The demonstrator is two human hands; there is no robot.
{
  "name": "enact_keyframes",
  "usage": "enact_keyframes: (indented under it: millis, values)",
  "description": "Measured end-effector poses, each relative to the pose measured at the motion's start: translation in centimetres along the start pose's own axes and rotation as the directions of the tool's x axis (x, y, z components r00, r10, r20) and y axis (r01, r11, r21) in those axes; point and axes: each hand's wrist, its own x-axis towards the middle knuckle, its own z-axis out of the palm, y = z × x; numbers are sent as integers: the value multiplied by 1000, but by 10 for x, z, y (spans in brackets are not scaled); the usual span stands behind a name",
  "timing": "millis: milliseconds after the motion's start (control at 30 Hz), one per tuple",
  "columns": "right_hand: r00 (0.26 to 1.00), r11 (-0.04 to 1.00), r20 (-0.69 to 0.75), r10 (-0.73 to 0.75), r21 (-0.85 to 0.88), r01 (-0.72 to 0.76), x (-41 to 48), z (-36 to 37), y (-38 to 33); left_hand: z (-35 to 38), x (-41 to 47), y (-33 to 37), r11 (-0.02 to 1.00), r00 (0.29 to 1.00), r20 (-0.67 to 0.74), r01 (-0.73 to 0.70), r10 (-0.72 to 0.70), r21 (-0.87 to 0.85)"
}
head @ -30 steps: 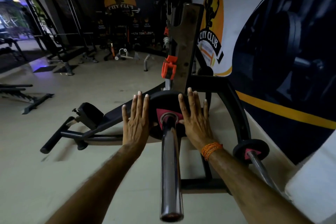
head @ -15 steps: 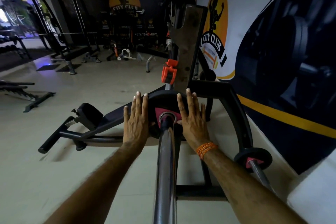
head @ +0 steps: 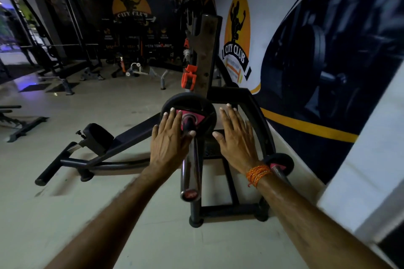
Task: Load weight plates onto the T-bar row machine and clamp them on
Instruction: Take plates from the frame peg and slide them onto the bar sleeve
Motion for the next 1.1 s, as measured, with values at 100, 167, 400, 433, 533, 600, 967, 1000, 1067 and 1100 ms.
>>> enact_keyframes:
  millis: [100,167,400,433,533,600,967,1000,1067,1100]
  values:
    - [997,1000,-77,15,-14,-16,-25,-20,16,-2,-15,34,998,998,-18,-65,65,-13]
    - [994,999,-100,43,24,-40,-39,-27,32,4,-23,57,994,993,-47,-103,104,36]
    - [980,985,-110,165,74,-158,-97,-26,135,98,-42,133,983,990,16,-144,143,118]
    - [978,982,-102,184,65,-178,-103,-27,154,119,-39,143,980,989,38,-144,140,135]
    - [977,977,-37,211,26,-210,-116,-29,218,181,-25,171,981,987,127,-119,100,152]
    - [974,974,7,228,-2,-228,-123,-26,263,221,-16,189,981,980,187,-101,69,168]
    - [910,950,273,312,-99,-295,-106,25,429,369,37,237,989,923,378,20,-76,148]
    - [904,946,280,323,-108,-305,-103,33,439,383,43,235,989,921,381,24,-79,146]
    - [874,938,339,348,-132,-322,-86,70,473,430,72,225,990,903,416,48,-101,136]
    - [851,930,373,368,-139,-341,-76,91,493,456,89,219,988,885,447,80,-132,133]
